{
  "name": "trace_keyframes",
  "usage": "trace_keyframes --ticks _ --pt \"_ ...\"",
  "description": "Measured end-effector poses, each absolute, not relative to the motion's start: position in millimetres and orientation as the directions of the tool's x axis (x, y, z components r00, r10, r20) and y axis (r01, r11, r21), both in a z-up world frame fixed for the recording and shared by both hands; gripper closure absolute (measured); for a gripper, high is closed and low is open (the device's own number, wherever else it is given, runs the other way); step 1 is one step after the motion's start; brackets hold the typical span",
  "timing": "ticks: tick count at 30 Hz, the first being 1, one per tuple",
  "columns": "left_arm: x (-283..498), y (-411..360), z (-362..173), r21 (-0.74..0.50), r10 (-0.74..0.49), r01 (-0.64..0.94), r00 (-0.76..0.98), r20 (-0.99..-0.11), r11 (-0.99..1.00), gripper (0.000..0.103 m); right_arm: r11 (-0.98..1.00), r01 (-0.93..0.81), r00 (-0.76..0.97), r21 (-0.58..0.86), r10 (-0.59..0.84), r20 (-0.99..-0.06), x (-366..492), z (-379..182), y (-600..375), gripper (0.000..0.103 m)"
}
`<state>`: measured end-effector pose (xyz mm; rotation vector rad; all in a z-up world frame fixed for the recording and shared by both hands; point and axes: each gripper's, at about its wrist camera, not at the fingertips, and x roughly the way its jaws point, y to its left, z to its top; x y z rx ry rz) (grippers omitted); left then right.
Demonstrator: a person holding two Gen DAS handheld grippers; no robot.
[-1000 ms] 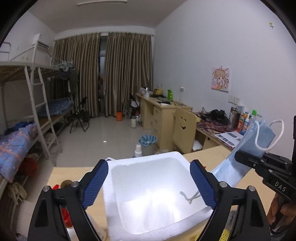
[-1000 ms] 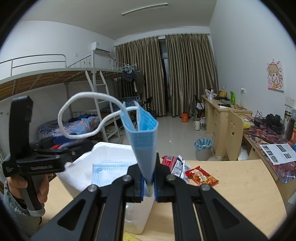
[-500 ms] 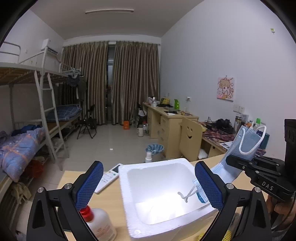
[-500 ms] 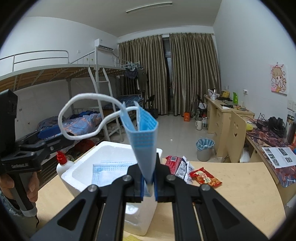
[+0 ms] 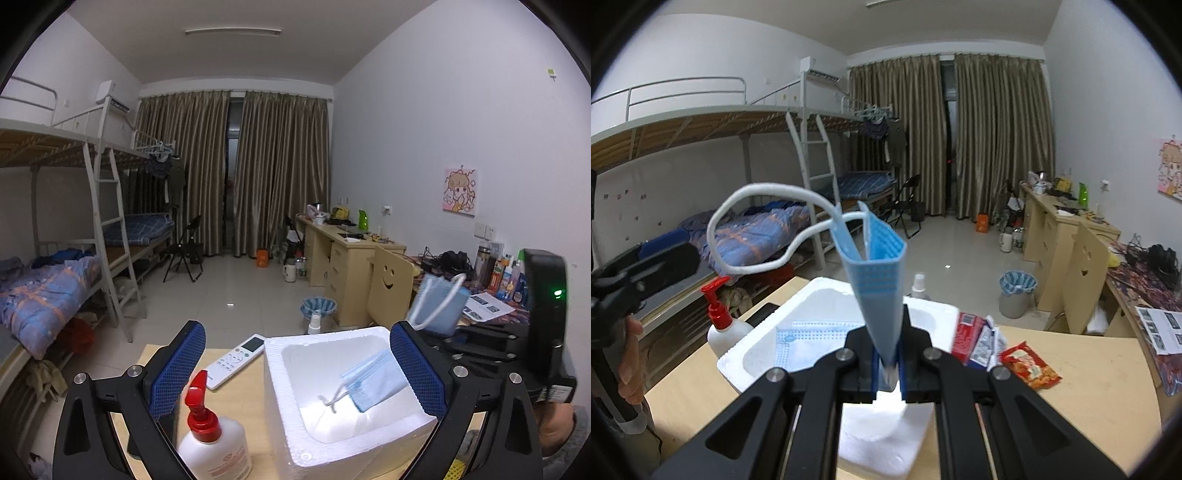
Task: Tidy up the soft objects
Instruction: 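Lower the white mask into the foam box and open the left tool, then lower the blue mask into the foam box and open the right tool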
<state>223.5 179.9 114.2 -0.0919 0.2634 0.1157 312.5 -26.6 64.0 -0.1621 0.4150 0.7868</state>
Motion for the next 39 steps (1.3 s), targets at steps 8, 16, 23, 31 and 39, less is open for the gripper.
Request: trace_keyframes --ticks 8,16,23,31,39 --pt "218.9 186.5 112.2 -0.083 0.115 -0.141 0.957 -0.266 0.986 0.003 0.676 -0.736 0.597 0.013 0.659 -0.458 323.5 57.8 -14.3 0.092" --pt "221.2 187.9 112.1 -0.090 0.118 -0.147 0.956 -0.270 0.985 0.003 0.682 -0.731 0.601 0.009 0.649 -0.466 325.2 58.2 -11.7 0.054" --pt "221.9 187.6 112.2 -0.090 0.118 -0.148 0.955 -0.271 0.985 0.003 0.691 -0.722 0.617 0.011 0.651 -0.443 321.2 64.0 -14.9 0.034" --pt "217.2 186.1 115.0 -0.098 0.106 -0.135 0.959 -0.263 0.986 0.003 0.719 -0.694 0.660 0.029 0.652 -0.374 308.3 85.5 -41.5 0.012" --pt "199.6 180.0 119.1 -0.099 0.102 -0.130 0.962 -0.254 0.987 0.003 0.727 -0.684 0.635 -0.067 0.547 -0.546 316.8 66.9 -24.2 0.004"
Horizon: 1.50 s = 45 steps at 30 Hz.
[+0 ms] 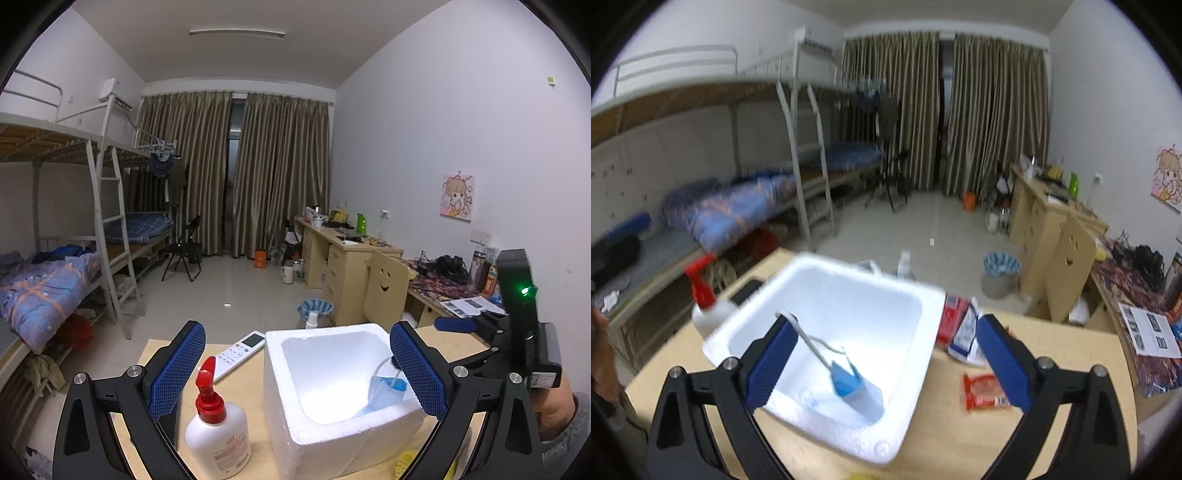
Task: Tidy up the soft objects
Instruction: 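Lower the blue mask into the foam box and open the right tool, then withdraw both tools from the box back over the table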
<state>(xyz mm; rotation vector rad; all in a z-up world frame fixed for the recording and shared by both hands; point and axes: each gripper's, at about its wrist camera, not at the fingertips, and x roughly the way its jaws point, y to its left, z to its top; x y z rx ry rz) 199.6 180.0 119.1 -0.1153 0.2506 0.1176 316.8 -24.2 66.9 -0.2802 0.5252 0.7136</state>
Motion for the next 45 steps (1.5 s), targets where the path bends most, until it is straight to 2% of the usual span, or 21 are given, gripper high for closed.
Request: trace_keyframes --ticks 14,33,45 --pt "193.5 170.6 112.8 -0.102 0.084 -0.118 0.953 -0.290 0.988 0.003 0.691 -0.711 0.597 -0.132 0.495 -0.631 305.2 39.6 -38.8 0.004" --pt "158.8 141.8 94.6 -0.116 0.061 -0.101 0.949 -0.309 0.988 0.003 0.721 -0.691 0.644 -0.050 0.583 -0.496 254.0 60.0 -93.4 0.004" --pt "103.9 106.9 98.3 -0.152 0.018 -0.059 0.965 -0.260 0.987 0.003 0.737 -0.675 0.689 -0.035 0.613 -0.386 194.8 72.5 -138.2 0.003"
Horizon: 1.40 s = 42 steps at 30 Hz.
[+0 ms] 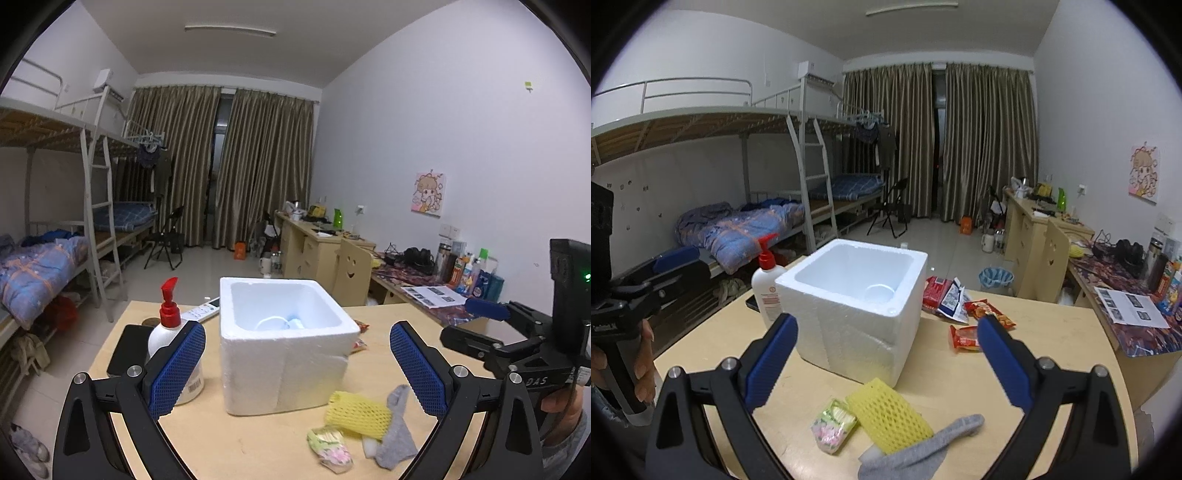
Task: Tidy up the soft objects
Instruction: 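Withdraw both tools from the box back over the table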
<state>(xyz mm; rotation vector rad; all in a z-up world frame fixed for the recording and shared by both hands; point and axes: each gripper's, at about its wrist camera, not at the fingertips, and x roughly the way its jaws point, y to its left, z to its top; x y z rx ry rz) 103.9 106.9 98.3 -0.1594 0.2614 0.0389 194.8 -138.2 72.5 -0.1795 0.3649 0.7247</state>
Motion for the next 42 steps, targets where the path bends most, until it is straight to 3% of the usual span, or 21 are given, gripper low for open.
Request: trace_keyframes --ticks 10,29,42 --pt "60.0 67.1 97.5 -0.101 0.000 -0.022 0.977 -0.215 0.995 0.003 0.774 -0.632 0.750 -0.035 0.601 -0.275 147.3 76.1 -174.5 0.001" --pt "17.7 39.2 71.2 -0.102 -0.028 0.011 0.985 -0.168 0.995 0.000 0.838 -0.546 0.825 -0.009 0.536 -0.178 96.8 50.7 -211.2 0.000" --pt "33.4 32.1 35.7 -0.094 -0.041 0.020 0.973 -0.229 0.995 0.000 0.878 -0.478 0.860 -0.009 0.466 -0.209 99.9 22.7 -215.8 0.000"
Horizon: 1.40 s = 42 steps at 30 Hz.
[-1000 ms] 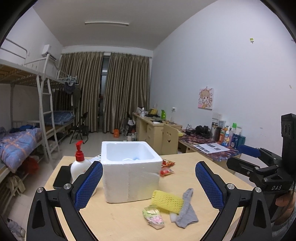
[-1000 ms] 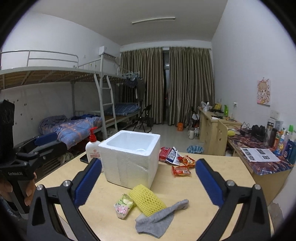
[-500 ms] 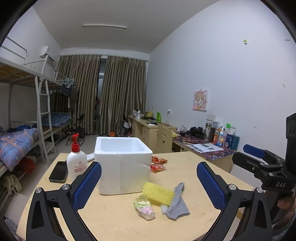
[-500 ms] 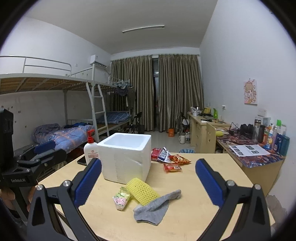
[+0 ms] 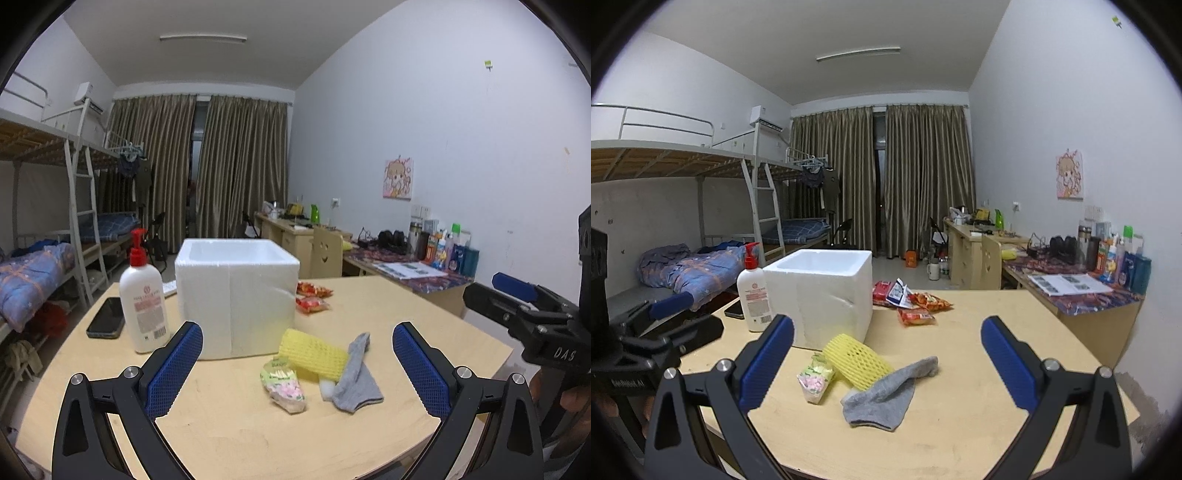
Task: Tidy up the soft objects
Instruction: 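Withdraw both tools from the box back over the table, then reach the left tool to the floral wet-wipe pack and grasp it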
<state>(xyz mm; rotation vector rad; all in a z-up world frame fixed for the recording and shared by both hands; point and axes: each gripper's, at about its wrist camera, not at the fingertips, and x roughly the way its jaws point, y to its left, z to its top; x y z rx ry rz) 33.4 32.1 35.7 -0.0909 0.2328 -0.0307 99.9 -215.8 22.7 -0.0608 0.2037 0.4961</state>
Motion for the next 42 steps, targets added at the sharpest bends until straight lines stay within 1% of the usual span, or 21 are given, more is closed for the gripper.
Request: trace_keyframes --ticks 10,19,29,42 --pt "67.4 32.5 2.3 -0.107 -0.044 0.010 0.947 -0.319 0.994 0.000 0.890 -0.456 0.851 0.011 0.439 -0.288 123.6 2.0 -218.1 0.000" --pt "95.6 32.9 -20.1 -0.114 -0.058 0.016 0.924 -0.378 0.993 0.000 0.894 -0.448 0.835 0.011 0.423 -0.351 144.1 -15.2 -216.0 0.000" --pt "134.0 41.9 -51.9 -0.156 -0.082 0.010 0.883 -0.461 0.988 0.000 0.890 -0.455 0.804 0.022 0.421 -0.421 169.6 -31.5 -211.4 0.000" --pt "172.0 42.6 -73.5 -0.168 -0.100 0.011 0.842 -0.530 0.986 0.000 0.897 -0.439 0.774 0.051 0.406 -0.487 200.1 -49.6 -213.1 0.000"
